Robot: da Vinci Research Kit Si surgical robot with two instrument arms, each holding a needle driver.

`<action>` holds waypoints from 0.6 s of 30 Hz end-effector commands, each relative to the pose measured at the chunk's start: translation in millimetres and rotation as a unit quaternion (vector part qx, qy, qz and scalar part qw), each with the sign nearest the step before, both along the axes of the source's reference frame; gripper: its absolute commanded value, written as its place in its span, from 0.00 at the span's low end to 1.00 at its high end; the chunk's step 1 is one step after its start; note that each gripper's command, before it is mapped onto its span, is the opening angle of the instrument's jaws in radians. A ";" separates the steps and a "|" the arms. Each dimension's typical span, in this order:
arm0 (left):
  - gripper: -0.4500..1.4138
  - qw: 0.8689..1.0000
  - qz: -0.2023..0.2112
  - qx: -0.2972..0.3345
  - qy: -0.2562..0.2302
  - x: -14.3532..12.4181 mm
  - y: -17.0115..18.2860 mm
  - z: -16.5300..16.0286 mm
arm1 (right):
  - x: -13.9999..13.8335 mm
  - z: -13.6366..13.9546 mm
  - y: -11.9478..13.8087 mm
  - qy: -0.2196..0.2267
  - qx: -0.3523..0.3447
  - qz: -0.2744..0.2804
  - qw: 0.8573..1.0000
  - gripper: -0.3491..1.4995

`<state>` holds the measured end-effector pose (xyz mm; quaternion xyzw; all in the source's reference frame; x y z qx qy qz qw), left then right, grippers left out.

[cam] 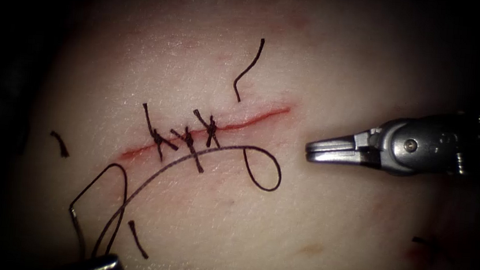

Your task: Wound Closure

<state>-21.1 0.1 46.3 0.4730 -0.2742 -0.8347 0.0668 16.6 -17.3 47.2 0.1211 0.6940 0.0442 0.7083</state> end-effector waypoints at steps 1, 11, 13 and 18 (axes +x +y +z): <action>0.00 1.000 0.002 -0.003 -0.001 -0.5 0.1 0.5 | 1.2 1.6 0.3 0.002 0.002 0.026 1.000 0.00; 0.00 1.000 0.008 -0.009 -0.004 -1.1 1.6 0.6 | 7.7 5.4 -2.3 -0.015 -0.027 0.025 0.999 0.00; 0.00 1.000 0.007 -0.008 -0.005 -1.3 2.2 0.8 | 8.6 5.5 -2.9 -0.008 -0.030 0.021 0.999 0.00; 0.00 1.000 0.001 -0.006 -0.006 -2.3 4.6 2.6 | 10.2 5.0 -3.9 0.015 -0.025 0.007 1.000 0.00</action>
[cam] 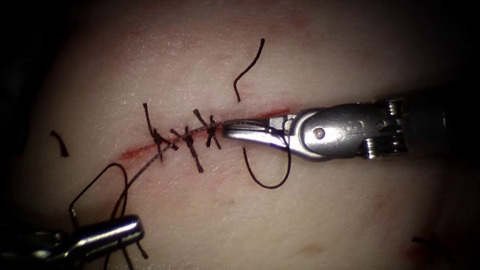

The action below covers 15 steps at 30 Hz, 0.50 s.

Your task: Wound Closure

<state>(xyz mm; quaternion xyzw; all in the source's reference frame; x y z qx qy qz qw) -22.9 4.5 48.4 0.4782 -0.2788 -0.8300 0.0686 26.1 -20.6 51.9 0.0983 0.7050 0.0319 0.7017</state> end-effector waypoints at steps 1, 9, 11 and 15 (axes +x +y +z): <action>0.00 1.000 -0.003 -0.001 0.001 -0.6 0.4 0.9 | 0.8 0.1 -0.8 0.003 0.002 -0.004 1.000 0.00; 0.00 1.000 0.010 0.004 0.022 -2.1 2.0 6.4 | 0.5 -0.5 -1.2 0.021 0.010 -0.001 1.000 0.00; 0.00 1.000 0.013 0.011 0.026 -2.6 1.9 7.7 | 0.6 -0.6 -1.3 0.026 0.011 0.005 1.000 0.00; 0.00 0.999 0.026 0.020 0.030 -4.0 1.5 10.4 | 1.2 -1.0 -1.5 0.038 0.016 0.018 0.999 0.00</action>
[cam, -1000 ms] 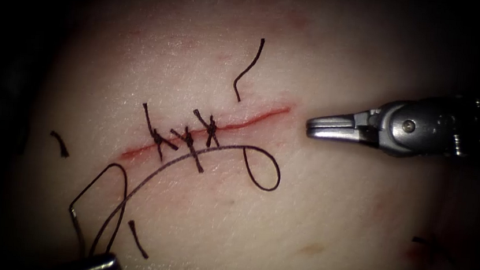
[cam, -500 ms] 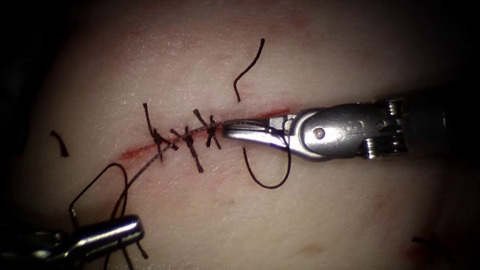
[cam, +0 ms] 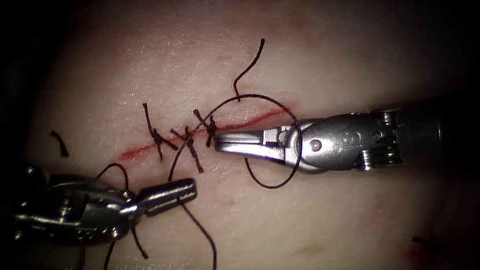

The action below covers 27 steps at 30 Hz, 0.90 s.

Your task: Wound Closure

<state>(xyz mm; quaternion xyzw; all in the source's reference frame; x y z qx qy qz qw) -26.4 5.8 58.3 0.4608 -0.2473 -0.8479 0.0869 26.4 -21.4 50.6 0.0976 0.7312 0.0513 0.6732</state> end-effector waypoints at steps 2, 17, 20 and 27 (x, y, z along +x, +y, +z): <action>0.00 1.000 0.008 0.002 0.001 -1.2 -0.1 1.2 | 1.1 0.2 -0.8 0.005 0.001 0.005 1.000 0.00; 0.00 0.998 0.059 0.015 0.003 -6.0 -0.9 -2.5 | 3.2 -1.0 -0.8 -0.024 0.007 0.050 0.998 0.39; 0.00 0.996 0.084 0.018 0.000 -5.9 -0.2 -3.3 | 3.5 -0.9 -0.9 -0.045 0.005 0.049 0.998 0.59; 0.00 0.991 0.135 0.008 -0.008 -5.1 -0.4 -5.6 | 4.0 0.3 -1.9 -0.105 -0.011 0.011 0.994 0.65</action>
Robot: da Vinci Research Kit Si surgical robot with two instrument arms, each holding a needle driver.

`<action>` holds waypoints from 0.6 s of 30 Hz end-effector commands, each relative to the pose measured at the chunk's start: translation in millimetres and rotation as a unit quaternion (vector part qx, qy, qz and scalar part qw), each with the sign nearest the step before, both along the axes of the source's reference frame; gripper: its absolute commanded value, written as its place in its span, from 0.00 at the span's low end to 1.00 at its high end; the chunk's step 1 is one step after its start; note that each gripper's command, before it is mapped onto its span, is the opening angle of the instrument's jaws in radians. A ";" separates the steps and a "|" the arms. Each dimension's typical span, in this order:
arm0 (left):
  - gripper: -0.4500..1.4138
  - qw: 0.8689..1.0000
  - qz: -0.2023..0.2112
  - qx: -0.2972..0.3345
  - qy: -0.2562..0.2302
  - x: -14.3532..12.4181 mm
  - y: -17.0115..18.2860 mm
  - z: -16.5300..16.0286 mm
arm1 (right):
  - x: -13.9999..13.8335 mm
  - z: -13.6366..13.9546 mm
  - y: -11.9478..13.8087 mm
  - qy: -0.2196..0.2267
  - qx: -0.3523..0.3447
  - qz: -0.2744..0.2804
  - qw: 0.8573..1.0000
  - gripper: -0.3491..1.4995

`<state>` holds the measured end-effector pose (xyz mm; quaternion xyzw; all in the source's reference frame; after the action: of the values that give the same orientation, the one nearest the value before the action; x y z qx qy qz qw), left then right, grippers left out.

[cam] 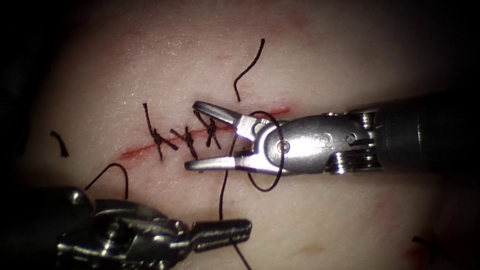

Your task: Wound Closure

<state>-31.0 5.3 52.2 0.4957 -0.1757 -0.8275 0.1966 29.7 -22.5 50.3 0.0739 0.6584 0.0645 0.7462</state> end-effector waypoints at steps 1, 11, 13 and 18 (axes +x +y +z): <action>0.00 1.000 0.002 -0.001 -0.003 -0.4 0.1 0.2 | 0.7 0.7 -0.9 -0.004 -0.003 -0.009 1.000 0.65; 0.00 0.999 0.039 -0.035 -0.016 0.6 3.6 -2.4 | 0.7 1.2 -2.5 -0.027 -0.001 -0.066 0.997 0.72; 0.00 0.998 0.041 -0.039 -0.012 1.0 4.5 -2.4 | 0.5 1.2 -2.6 -0.026 0.002 -0.075 0.997 0.71; 0.00 0.998 0.039 -0.041 -0.002 1.9 6.5 -1.8 | 0.2 1.3 -3.3 -0.011 0.010 -0.112 0.994 0.69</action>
<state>-28.4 11.8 49.9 0.4966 -0.1894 -0.8100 0.2479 29.3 -25.2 51.2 0.1550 0.6367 -0.0141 0.7552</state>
